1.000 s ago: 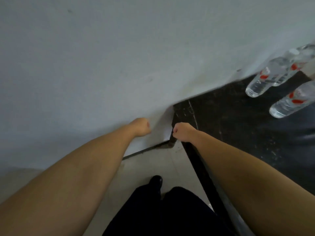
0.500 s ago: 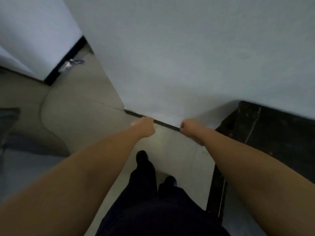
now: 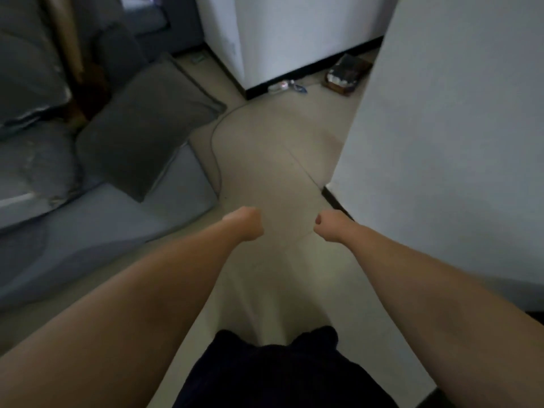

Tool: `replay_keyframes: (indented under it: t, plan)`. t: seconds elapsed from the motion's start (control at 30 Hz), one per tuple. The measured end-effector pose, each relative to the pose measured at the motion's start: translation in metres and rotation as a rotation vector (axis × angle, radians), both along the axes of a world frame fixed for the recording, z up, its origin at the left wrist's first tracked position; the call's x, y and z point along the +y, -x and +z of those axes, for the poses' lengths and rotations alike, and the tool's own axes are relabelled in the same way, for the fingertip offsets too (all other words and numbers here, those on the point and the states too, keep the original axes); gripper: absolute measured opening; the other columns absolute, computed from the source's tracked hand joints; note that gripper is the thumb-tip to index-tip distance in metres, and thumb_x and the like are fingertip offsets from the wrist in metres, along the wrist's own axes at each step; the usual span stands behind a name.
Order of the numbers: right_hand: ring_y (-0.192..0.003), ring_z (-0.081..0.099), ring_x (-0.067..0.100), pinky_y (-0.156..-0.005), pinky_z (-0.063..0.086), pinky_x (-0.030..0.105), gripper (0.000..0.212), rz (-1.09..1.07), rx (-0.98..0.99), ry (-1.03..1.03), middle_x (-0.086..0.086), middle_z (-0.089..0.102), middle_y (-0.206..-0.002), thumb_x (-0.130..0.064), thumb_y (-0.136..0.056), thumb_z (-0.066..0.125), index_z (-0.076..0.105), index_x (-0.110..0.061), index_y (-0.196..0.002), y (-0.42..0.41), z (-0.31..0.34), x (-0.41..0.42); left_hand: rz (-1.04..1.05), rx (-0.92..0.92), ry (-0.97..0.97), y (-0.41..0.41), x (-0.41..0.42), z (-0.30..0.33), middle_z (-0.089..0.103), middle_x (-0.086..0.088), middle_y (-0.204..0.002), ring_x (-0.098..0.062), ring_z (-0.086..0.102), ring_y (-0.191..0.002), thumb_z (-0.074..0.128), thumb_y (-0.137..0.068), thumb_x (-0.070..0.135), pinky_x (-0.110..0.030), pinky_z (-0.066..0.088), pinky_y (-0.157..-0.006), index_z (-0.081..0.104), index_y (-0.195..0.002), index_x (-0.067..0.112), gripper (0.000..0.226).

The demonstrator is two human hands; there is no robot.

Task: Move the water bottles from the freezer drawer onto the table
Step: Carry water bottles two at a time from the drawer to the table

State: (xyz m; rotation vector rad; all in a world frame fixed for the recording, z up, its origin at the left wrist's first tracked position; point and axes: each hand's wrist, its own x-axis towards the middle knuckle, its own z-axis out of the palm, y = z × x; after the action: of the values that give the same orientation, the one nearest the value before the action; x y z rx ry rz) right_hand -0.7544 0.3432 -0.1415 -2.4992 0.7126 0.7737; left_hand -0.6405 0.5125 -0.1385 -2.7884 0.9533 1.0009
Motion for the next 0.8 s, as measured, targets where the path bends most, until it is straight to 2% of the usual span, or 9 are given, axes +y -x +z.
replay_keyframes:
  t: [0.07,0.1,0.17,0.27,0.4,0.53,0.67,0.8]
  plan:
    - [-0.093,0.059,0.03,-0.074,0.039,0.028,0.031,0.065,0.011,-0.006,0.026,0.061,-0.106,-0.015,-0.095,0.042,0.042,-0.01,-0.064,-0.029,-0.006,0.046,0.058,-0.009,-0.004,-0.015,0.051,0.004,0.062,-0.019,-0.116,-0.035,0.06,-0.107,0.048,-0.089,0.018,-0.035,0.05,-0.083,0.062,-0.108,-0.001,0.03]
    - [-0.093,0.059,0.03,-0.072,0.037,0.026,0.033,0.113,0.016,-0.011,0.027,0.061,-0.106,-0.015,-0.095,0.042,0.043,-0.009,-0.063,-0.043,-0.01,0.07,0.098,-0.007,-0.012,-0.023,0.079,0.006,0.061,-0.019,-0.117,-0.034,0.06,-0.108,0.047,-0.09,0.017,-0.035,0.05,-0.084,0.061,-0.109,-0.002,0.03]
    - [-0.105,0.062,0.034,-0.072,0.038,0.028,0.026,0.208,0.015,-0.026,0.03,0.061,-0.11,-0.015,-0.095,0.044,0.055,-0.002,-0.076,-0.078,-0.012,0.131,0.186,-0.016,-0.028,-0.044,0.147,0.008,0.06,-0.018,-0.118,-0.033,0.058,-0.109,0.047,-0.092,0.018,-0.035,0.048,-0.084,0.06,-0.111,-0.001,0.03]
    - [-0.111,0.061,0.035,-0.072,0.037,0.029,0.017,0.35,-0.005,-0.009,0.028,0.056,-0.101,-0.017,-0.094,0.046,0.058,-0.006,-0.091,-0.111,-0.007,0.193,0.376,-0.04,-0.003,-0.062,0.224,0.012,0.06,-0.017,-0.117,-0.032,0.058,-0.105,0.052,-0.09,0.022,-0.033,0.046,-0.078,0.059,-0.11,0.002,0.029]
    - [-0.108,0.061,0.033,-0.072,0.038,0.026,0.029,0.542,-0.051,0.043,0.021,0.063,-0.117,-0.02,-0.092,0.047,0.064,-0.002,-0.106,-0.164,0.001,0.284,0.654,-0.081,0.04,-0.061,0.337,0.021,0.062,-0.016,-0.115,-0.032,0.059,-0.106,0.054,-0.089,0.022,-0.035,0.049,-0.084,0.062,-0.109,0.003,0.028]
    - [-0.11,0.06,0.032,-0.085,0.048,0.031,0.033,0.811,-0.068,0.11,0.017,0.063,-0.12,-0.024,-0.095,0.048,0.062,-0.001,-0.114,-0.203,0.01,0.373,0.916,-0.103,0.081,-0.032,0.429,0.015,0.064,-0.017,-0.115,-0.031,0.06,-0.107,0.056,-0.089,0.022,-0.032,0.048,-0.083,0.064,-0.106,0.002,0.028]
    - [-0.109,0.06,0.031,-0.089,0.049,0.033,0.034,1.123,-0.065,0.097,0.015,0.063,-0.12,-0.024,-0.096,0.044,0.063,-0.002,-0.113,-0.22,0.009,0.488,1.211,-0.091,0.09,0.015,0.516,0.008,0.065,-0.019,-0.114,-0.033,0.061,-0.106,0.054,-0.088,0.022,-0.032,0.049,-0.082,0.066,-0.104,0.001,0.029]
    - [-0.112,0.059,0.031,-0.09,0.047,0.031,0.034,1.409,-0.043,0.05,0.015,0.062,-0.122,-0.017,-0.096,0.041,0.064,-0.002,-0.116,-0.206,0.008,0.614,1.477,-0.071,0.093,0.066,0.594,0.002,0.063,-0.018,-0.117,-0.033,0.06,-0.108,0.053,-0.09,0.022,-0.032,0.049,-0.083,0.063,-0.111,0.0,0.032]
